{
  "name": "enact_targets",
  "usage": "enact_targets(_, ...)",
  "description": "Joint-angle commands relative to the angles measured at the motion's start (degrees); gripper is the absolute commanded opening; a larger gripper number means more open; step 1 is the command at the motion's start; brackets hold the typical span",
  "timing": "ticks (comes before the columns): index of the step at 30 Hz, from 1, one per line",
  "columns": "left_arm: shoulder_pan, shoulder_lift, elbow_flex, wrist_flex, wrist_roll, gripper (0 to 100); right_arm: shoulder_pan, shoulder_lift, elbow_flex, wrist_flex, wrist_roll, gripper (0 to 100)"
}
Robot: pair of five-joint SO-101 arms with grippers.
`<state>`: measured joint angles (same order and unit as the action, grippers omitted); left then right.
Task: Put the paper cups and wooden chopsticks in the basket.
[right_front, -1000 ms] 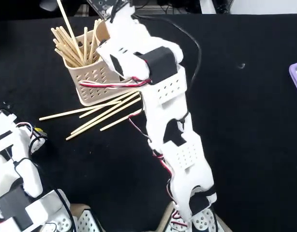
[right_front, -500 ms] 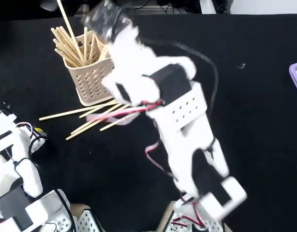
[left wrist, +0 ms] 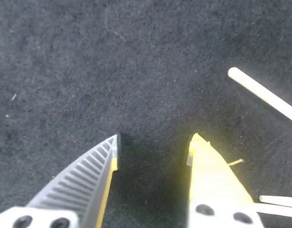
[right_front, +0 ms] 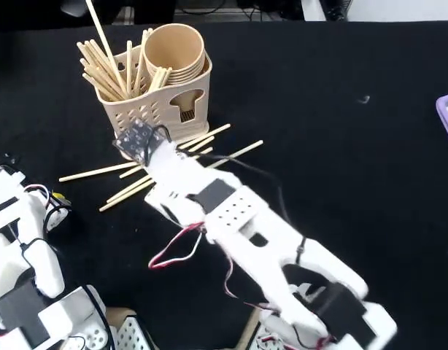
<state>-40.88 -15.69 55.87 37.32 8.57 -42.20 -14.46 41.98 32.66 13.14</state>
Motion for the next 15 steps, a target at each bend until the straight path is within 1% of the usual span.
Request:
enact_targets(1, -0.5, 0.1, -1.9, -0.5, -0.5, 24, -0.4, 5.6, 3.0, -17.4, -4.3, 23.3)
enact_targets(5, -0.5, 0.1, -1.8, -0.5, -0.5, 24, 1.3, 16.7, 3.5, -33.4, -14.5, 23.3)
enact_targets(8, -0.5, 0.1, -1.8, -0.5, -0.5, 24, 3.0, 21.7, 2.4, -41.2, -22.0, 23.3)
enact_targets(11, -0.5, 0.1, -1.8, -0.5, -0.5, 24, 4.3, 23.2, 1.4, -41.8, -26.2, 23.3)
enact_targets(15, -0.5, 0.1, -1.8, -0.5, -0.5, 24, 4.2, 23.5, 1.1, -41.8, -27.2, 23.3)
